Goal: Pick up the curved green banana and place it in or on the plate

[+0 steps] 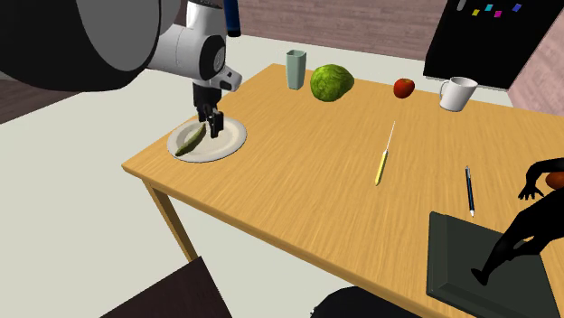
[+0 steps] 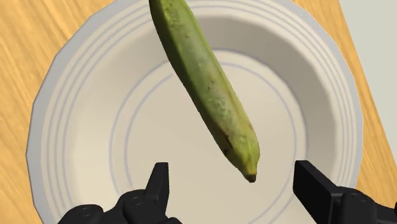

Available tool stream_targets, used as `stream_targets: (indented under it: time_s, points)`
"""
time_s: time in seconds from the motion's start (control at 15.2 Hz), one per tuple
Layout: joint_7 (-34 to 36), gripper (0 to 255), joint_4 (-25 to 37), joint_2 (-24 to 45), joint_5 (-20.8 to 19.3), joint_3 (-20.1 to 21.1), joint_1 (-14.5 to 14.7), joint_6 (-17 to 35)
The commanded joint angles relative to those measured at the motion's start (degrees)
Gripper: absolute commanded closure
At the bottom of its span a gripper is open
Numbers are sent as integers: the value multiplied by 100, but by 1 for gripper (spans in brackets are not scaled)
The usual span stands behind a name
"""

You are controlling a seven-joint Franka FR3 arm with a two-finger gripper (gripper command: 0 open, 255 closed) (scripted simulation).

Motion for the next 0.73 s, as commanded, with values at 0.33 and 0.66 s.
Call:
stream_targets:
  time_s: [0.33,0.66]
  points:
    - [-40,0,21,-372,100,63,-118,-396]
    - [-53,0,57,-450,123,73,-146,-511]
